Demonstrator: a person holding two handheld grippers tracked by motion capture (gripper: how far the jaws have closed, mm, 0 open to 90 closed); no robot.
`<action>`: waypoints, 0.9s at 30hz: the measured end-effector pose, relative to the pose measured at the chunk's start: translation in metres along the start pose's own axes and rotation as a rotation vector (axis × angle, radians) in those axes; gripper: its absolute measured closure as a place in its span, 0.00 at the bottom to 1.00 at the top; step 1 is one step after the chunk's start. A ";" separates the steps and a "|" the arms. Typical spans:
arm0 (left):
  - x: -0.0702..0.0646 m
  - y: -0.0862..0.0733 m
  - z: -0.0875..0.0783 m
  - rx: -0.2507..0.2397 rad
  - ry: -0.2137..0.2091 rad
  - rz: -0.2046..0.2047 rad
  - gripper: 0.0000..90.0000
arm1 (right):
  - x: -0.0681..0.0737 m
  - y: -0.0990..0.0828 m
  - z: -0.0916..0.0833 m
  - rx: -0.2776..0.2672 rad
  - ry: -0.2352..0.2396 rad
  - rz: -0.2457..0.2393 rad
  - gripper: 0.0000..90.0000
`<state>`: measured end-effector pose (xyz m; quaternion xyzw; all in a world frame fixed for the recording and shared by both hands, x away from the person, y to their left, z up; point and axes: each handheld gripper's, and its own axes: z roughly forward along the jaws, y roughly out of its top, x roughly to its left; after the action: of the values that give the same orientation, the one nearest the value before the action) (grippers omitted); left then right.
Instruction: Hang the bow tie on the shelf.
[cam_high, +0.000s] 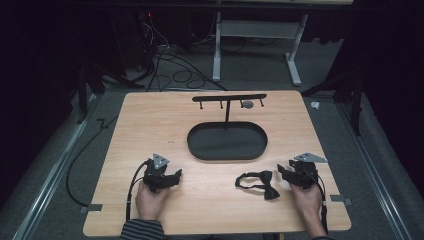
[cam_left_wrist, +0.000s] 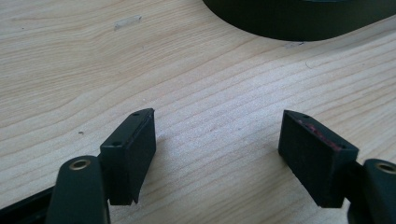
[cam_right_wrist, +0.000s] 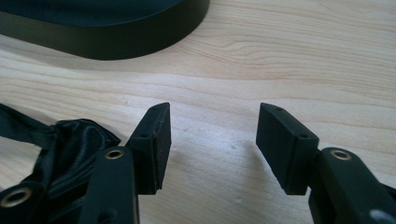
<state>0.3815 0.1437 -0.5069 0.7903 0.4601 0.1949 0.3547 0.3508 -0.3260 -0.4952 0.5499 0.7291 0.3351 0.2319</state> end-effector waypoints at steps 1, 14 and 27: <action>0.000 0.000 0.000 -0.002 0.000 0.000 0.31 | 0.001 0.000 -0.001 -0.002 0.000 -0.002 0.53; 0.000 0.000 0.000 -0.002 0.001 0.000 0.31 | 0.011 0.006 -0.010 -0.031 0.044 -0.023 0.54; 0.000 0.000 0.000 -0.002 0.001 0.000 0.31 | 0.024 0.013 -0.016 -0.047 0.085 -0.041 0.57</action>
<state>0.3815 0.1436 -0.5070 0.7900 0.4599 0.1955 0.3551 0.3413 -0.3047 -0.4739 0.5144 0.7415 0.3703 0.2203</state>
